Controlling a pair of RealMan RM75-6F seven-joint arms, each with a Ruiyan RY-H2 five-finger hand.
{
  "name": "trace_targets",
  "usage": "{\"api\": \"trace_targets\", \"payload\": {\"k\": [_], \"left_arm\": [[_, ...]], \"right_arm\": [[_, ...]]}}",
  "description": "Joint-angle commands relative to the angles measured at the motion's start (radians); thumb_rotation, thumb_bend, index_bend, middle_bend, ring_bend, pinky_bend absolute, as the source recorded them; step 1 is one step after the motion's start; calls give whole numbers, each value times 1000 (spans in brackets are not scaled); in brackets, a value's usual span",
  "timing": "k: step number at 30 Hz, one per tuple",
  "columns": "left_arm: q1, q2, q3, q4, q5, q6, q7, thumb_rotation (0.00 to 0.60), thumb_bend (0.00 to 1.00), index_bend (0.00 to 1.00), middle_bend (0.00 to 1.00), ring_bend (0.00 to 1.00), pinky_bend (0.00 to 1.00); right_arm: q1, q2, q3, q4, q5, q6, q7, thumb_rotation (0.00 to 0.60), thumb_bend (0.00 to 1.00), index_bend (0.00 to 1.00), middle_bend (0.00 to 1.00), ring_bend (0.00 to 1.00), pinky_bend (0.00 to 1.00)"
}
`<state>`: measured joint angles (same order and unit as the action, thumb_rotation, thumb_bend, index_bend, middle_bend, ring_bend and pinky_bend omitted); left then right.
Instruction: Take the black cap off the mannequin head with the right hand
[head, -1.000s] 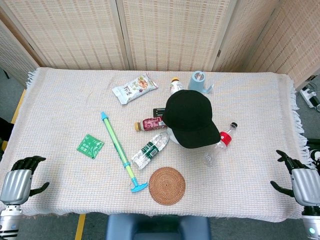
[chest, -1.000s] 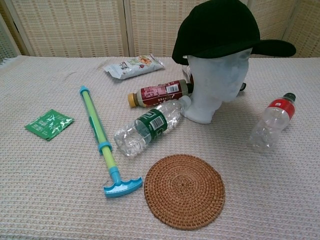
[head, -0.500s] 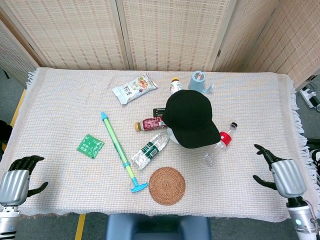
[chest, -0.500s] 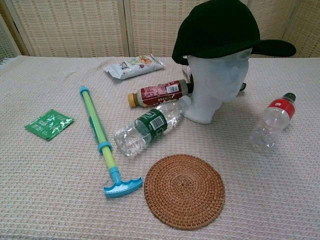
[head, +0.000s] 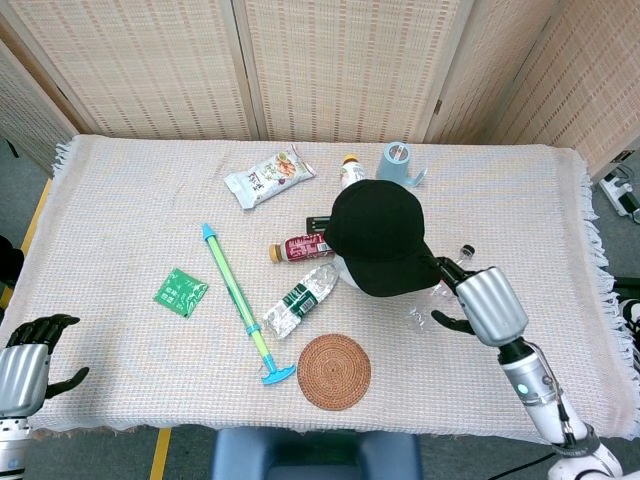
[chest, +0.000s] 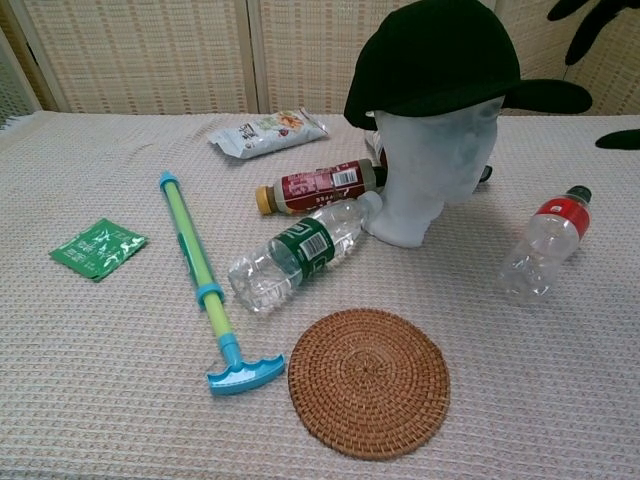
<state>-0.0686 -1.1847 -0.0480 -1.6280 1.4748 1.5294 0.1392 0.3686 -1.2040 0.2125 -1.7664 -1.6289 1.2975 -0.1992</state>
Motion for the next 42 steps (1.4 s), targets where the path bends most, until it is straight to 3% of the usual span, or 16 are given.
{"api": "trace_targets", "payload": {"k": [1, 9, 18, 27, 36, 39, 42], "left_arm": [[2, 1, 0, 2, -1, 1, -4, 600, 175, 294, 287, 248, 259], [4, 2, 0, 12, -1, 0, -16, 600, 176, 294, 287, 248, 259], [5, 0, -1, 20, -2, -4, -20, 600, 175, 294, 287, 248, 259], [5, 1, -2, 24, -6, -8, -23, 600, 176, 293, 287, 248, 259], [2, -2, -3, 26, -5, -13, -24, 600, 176, 291, 287, 247, 257], [-4, -5, -6, 24, -1, -16, -20, 600, 176, 290, 287, 247, 254], [-6, -6, -7, 22, -3, -19, -13, 600, 176, 291, 287, 245, 254]], "right_arm": [[32, -39, 21, 6, 26, -21, -40, 600, 62, 232, 339, 777, 978], [84, -117, 28, 81, 59, -40, -64, 600, 216, 378, 410, 804, 998], [122, -211, 39, 208, 46, 13, -18, 600, 427, 686, 624, 879, 1000], [133, -226, 74, 241, 63, 76, 1, 600, 530, 760, 662, 903, 1000], [144, -211, 126, 250, 108, 104, 15, 600, 566, 775, 673, 908, 1000], [186, -213, 194, 305, 172, 79, 14, 600, 579, 777, 674, 908, 1000], [222, -223, 224, 354, 210, 53, 19, 600, 585, 778, 674, 908, 1000]]}}
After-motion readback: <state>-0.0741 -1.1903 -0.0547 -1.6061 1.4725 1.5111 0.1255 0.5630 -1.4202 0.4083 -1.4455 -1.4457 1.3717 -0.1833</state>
